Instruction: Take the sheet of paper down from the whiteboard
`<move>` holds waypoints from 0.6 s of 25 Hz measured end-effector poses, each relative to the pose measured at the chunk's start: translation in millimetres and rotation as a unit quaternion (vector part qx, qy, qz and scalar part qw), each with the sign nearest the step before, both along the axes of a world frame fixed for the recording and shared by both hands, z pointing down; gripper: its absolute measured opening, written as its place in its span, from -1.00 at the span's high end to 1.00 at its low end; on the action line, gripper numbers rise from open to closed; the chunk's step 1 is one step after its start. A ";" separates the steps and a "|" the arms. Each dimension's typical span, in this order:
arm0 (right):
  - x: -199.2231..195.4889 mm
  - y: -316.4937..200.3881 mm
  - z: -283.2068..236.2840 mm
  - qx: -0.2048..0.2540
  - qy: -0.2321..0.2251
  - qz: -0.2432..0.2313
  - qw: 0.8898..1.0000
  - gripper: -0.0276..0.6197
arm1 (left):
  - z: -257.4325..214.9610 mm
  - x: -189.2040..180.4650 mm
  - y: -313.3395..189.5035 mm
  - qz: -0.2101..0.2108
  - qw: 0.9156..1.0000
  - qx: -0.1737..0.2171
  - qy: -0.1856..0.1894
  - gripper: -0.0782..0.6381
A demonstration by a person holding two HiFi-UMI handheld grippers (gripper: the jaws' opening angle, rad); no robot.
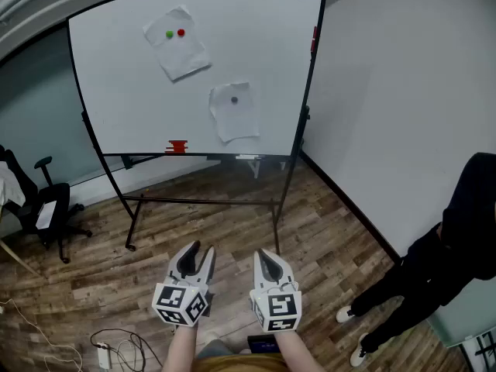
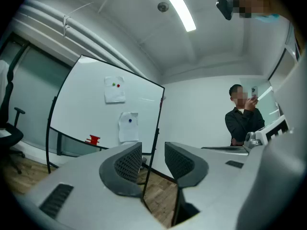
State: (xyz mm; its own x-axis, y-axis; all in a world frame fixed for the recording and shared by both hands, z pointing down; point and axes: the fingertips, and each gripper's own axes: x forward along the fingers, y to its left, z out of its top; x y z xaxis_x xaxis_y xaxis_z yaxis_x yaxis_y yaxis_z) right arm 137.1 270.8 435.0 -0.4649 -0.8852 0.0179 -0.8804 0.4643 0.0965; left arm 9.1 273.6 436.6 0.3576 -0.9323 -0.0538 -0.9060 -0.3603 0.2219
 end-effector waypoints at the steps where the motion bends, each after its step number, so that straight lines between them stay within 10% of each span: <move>1: -0.2 3.0 -0.3 -0.001 0.000 0.000 1.000 0.88 | -0.5 -0.5 3.3 -0.001 1.000 -0.001 -0.005 0.35; 15: 17.0 22.6 -4.1 0.018 0.008 0.034 0.999 0.84 | 3.5 1.2 28.5 0.003 1.000 -0.012 0.019 0.44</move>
